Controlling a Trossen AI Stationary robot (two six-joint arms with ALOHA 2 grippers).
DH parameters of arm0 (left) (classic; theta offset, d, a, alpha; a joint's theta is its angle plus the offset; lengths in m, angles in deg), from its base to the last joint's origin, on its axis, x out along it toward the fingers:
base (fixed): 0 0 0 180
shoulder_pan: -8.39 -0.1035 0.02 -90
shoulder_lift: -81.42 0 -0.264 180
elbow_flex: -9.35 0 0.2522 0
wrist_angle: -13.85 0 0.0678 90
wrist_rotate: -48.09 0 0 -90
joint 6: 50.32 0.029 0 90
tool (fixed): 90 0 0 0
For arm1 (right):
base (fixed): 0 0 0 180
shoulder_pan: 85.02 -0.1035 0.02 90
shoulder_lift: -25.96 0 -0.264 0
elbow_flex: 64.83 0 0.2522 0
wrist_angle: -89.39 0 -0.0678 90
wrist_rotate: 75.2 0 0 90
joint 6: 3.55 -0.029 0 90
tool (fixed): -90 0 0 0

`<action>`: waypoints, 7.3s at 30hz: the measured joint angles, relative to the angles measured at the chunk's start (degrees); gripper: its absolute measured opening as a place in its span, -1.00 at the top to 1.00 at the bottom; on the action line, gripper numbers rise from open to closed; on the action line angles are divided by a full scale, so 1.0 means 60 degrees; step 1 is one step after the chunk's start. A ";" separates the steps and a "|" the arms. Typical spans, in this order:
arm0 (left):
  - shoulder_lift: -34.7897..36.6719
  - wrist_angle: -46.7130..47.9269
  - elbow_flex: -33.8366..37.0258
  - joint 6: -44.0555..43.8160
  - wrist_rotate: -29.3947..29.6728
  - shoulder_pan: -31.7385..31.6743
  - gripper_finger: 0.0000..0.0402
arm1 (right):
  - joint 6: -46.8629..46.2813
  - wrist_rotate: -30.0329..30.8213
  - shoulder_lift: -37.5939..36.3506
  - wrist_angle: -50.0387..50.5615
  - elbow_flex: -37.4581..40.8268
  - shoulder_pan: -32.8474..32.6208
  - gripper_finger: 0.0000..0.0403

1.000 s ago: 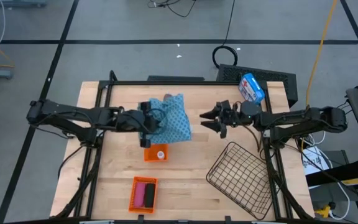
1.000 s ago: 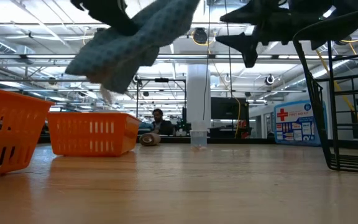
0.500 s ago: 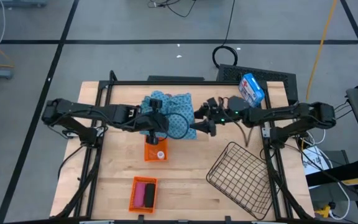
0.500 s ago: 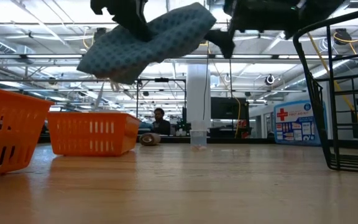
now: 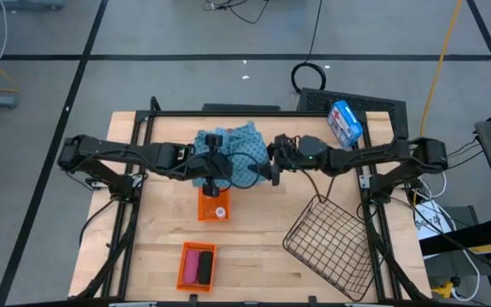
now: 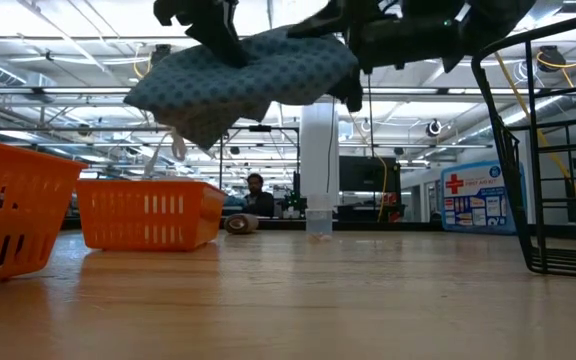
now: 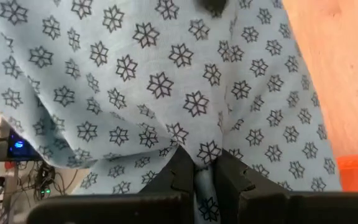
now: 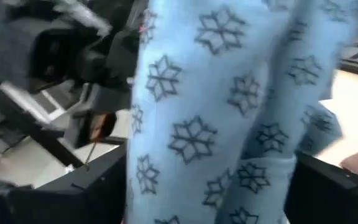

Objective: Pick & Place Medicine items
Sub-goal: Put the blue patient gown into the black wire basket, then put the transparent medicine bottle into the top orange basket

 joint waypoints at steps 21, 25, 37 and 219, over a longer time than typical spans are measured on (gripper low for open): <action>0.0011 -0.0102 0.0000 -0.0647 -0.0073 0.0021 0.77 | 0.0614 -0.1128 0.0264 -0.1089 0.0001 0.0006 0.90; 0.0234 -0.0079 -0.0122 -0.1404 -0.0040 0.0233 0.54 | 0.0947 -0.1354 -0.0171 -0.0761 0.0001 0.0000 0.90; 0.2680 -0.0162 -0.0251 -0.2212 0.0085 0.0626 0.28 | 0.2103 -0.1246 -0.3324 0.2450 0.0008 -0.0788 0.90; 0.1512 -0.1256 -0.0240 -0.2717 -0.0054 -0.1243 0.27 | 0.2843 0.1702 -0.3294 1.3577 -0.0940 -0.6606 0.99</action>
